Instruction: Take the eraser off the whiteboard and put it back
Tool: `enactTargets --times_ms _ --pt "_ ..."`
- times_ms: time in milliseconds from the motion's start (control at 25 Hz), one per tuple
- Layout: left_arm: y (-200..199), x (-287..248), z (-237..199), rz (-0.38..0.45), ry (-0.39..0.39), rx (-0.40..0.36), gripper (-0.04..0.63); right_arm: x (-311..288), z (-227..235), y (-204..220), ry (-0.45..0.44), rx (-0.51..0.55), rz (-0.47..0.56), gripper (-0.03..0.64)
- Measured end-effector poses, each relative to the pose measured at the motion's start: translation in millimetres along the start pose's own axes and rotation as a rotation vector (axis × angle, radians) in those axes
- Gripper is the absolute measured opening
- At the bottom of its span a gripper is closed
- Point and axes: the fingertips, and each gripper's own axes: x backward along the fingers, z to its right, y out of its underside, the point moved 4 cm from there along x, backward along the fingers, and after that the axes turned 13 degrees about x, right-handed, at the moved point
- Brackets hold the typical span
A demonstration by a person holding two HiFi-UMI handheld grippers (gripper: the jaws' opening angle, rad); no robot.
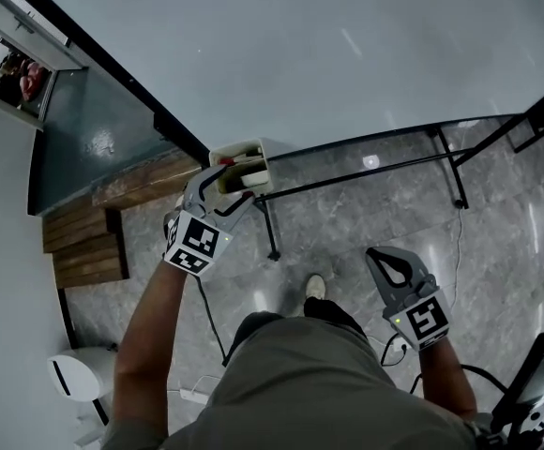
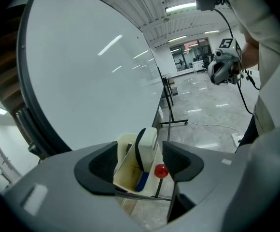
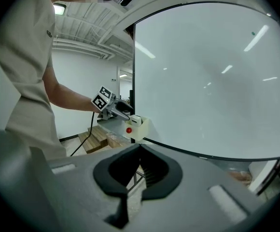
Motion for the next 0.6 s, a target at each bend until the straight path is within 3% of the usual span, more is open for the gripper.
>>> enactTargets --times_ms 200,360,600 --pt "-3 58 0 0.096 -0.04 0.071 0.302 -16 -24 -15 -0.046 0.045 0.029 0.003" --pt "4 119 8 0.186 -0.056 0.187 0.302 -19 -53 -36 -0.055 0.091 0.047 0.003" --pt "38 227 43 0.26 -0.042 0.31 0.301 -13 -126 -74 -0.077 0.144 0.066 0.003"
